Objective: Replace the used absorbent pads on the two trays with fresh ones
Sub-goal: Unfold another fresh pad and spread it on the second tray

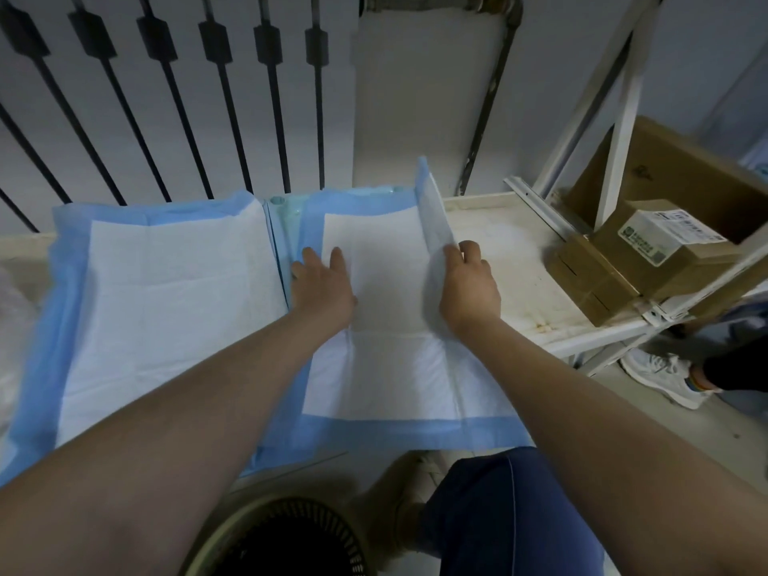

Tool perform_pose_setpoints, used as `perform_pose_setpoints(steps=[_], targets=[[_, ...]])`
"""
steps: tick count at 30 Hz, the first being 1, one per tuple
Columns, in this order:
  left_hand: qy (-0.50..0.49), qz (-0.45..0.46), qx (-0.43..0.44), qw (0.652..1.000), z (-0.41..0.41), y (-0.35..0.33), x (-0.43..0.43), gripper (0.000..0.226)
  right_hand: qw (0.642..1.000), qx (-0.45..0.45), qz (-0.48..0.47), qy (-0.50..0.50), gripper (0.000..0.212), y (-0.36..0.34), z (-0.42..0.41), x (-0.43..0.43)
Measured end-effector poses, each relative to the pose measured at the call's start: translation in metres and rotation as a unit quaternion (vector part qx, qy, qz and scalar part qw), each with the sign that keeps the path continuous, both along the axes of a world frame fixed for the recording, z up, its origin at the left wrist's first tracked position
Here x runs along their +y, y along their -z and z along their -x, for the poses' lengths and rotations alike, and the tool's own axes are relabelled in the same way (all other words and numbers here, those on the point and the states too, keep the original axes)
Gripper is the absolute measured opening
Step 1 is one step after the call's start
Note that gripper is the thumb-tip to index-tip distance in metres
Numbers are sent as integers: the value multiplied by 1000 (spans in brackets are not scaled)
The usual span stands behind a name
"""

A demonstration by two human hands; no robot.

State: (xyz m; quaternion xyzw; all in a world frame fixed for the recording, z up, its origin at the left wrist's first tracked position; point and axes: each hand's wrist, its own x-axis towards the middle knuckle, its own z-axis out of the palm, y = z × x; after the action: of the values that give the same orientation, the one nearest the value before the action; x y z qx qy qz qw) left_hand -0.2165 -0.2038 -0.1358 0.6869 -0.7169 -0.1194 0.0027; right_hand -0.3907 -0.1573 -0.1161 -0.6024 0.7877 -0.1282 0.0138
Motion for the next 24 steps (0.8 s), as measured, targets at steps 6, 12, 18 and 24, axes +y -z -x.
perform_pose_setpoints(steps=[6, 12, 18, 24], targets=[[-97, -12, 178, 979, 8, 2, -3, 56, 999, -21, -19, 28, 48, 11, -5, 8], [-41, 121, 120, 985, 6, -11, 0, 66, 1000, 11, -9, 0, 53, 3, -6, -5], [-51, 227, 128, 964, -13, -26, 3, 73, 998, -7, 40, -37, 57, -6, -19, -33], [-147, 101, 62, 982, -22, -9, 4, 91, 999, -18, -35, -17, 79, 5, -19, -27]])
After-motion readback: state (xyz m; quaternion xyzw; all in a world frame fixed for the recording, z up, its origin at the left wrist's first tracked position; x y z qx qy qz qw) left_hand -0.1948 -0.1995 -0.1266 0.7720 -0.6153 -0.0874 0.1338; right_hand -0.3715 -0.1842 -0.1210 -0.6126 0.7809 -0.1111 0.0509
